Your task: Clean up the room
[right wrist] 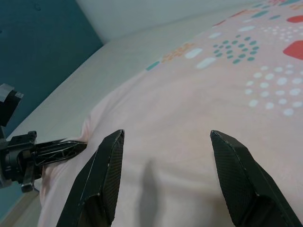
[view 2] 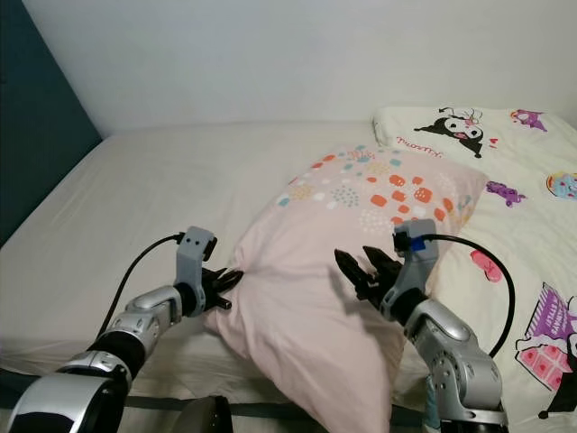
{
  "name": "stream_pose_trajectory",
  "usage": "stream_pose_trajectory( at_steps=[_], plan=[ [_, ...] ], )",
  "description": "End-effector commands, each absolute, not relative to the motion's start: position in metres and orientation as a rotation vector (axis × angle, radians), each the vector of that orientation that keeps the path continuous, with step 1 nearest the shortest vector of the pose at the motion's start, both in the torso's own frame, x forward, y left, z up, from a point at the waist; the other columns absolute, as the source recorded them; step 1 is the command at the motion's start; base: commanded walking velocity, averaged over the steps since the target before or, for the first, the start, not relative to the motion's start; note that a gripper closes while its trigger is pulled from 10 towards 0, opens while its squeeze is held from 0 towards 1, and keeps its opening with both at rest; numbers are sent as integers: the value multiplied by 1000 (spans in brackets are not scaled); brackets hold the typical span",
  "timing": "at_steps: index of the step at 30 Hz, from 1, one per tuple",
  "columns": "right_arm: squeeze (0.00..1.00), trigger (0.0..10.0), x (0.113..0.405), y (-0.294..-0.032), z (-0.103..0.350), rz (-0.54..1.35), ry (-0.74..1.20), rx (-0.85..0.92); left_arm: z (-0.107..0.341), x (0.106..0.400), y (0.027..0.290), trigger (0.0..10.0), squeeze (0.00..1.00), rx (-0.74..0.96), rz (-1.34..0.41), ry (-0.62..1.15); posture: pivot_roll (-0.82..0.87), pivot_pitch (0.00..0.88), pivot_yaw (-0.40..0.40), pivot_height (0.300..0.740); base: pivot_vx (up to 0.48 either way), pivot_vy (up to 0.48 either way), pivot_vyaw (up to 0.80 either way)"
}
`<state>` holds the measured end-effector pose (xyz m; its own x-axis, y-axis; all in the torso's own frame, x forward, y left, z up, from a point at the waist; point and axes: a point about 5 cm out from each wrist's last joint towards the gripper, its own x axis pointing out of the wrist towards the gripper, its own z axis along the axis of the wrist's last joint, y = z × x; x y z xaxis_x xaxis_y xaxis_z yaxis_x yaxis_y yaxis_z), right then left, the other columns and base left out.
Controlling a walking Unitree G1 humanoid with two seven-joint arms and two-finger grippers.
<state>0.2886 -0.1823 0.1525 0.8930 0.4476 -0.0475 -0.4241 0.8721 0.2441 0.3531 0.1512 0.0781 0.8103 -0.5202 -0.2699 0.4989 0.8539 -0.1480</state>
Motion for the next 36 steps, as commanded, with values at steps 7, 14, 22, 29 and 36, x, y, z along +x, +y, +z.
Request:
stream_pose_trajectory(
  at_steps=[7, 14, 22, 29, 36],
  plan=[
    [0, 10000, 292, -180, 153, 466, 95, 228, 69, 345, 166, 0, 0, -82, -568, 358, -78, 142, 41, 600, 0, 0, 0],
    [0, 10000, 298, -180, 158, 480, 74, 218, 66, 333, 193, 0, 0, -70, -647, 405, -74, 135, 43, 600, 0, 0, 0],
    [0, 10000, 301, -183, 162, 483, 63, 212, 53, 293, 223, 0, 0, -70, -837, 543, -57, 129, 35, 600, 0, 0, 0],
    [0, 10000, 306, -183, 164, 481, 51, 210, 54, 234, 213, 0, 0, -208, -984, 638, -52, 131, 36, 600, 0, 0, 0],
    [0, 10000, 308, -185, 164, 481, 46, 211, 75, 195, 184, 0, 0, -462, -1106, 662, -43, 131, 30, 600, 0, 0, 0]
  ],
)
